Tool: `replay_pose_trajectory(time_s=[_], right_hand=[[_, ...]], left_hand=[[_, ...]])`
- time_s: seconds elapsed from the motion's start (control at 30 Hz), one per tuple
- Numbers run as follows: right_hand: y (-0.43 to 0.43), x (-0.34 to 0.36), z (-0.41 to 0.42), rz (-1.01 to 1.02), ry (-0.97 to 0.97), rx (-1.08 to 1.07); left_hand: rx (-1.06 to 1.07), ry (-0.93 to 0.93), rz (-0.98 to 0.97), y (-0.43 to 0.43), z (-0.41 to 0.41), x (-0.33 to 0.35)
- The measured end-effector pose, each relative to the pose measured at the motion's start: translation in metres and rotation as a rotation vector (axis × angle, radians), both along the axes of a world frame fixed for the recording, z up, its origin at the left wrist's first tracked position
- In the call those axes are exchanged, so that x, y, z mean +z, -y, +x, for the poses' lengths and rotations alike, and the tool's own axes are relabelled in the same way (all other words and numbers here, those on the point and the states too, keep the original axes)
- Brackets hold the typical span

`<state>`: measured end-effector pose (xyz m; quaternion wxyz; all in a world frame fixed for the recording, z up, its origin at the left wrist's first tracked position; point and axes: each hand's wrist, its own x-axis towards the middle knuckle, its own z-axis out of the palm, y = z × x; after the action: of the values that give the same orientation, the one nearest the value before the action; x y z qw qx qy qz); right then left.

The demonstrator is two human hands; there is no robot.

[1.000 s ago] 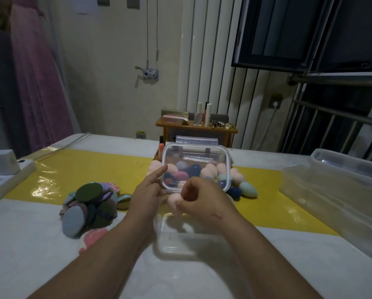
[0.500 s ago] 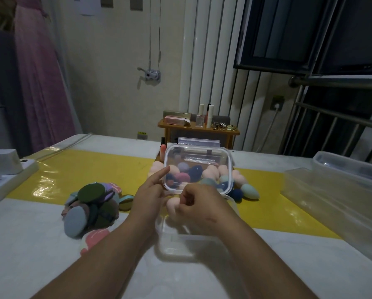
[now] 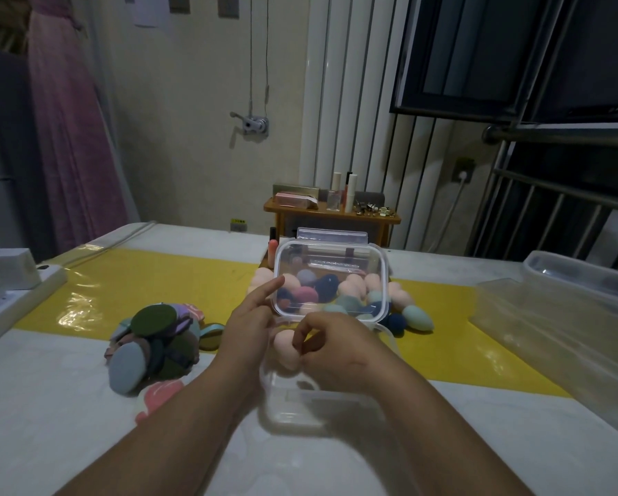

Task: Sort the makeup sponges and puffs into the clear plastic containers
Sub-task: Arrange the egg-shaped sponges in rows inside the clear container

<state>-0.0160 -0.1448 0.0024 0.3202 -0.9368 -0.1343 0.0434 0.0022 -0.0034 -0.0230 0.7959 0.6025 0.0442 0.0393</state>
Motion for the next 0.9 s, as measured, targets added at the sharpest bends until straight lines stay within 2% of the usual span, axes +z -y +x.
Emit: replay_pose_trajectory(time_s=[0.23,0.6,0.73,0.9], right_hand=[[0.004,0.003,-0.004,0.040,-0.066,0.034],[0.007,0.006,0.000,0.014,-0.037,-0.031],[0.018,0.012,0.000,0.114,0.090,-0.092],[0.045,0.015,0.004,0.367,0.331,-0.337]], left_hand=[[-0.001,-0.017,-0.029,0.000,0.002,-0.002],[-0.021,-0.019,-0.039,-0.001,0.002,-0.003],[-0.018,-0.017,-0.026,0.000,-0.002,-0.001],[-0.042,-0.030,-0.059,-0.001,-0.007,0.003]])
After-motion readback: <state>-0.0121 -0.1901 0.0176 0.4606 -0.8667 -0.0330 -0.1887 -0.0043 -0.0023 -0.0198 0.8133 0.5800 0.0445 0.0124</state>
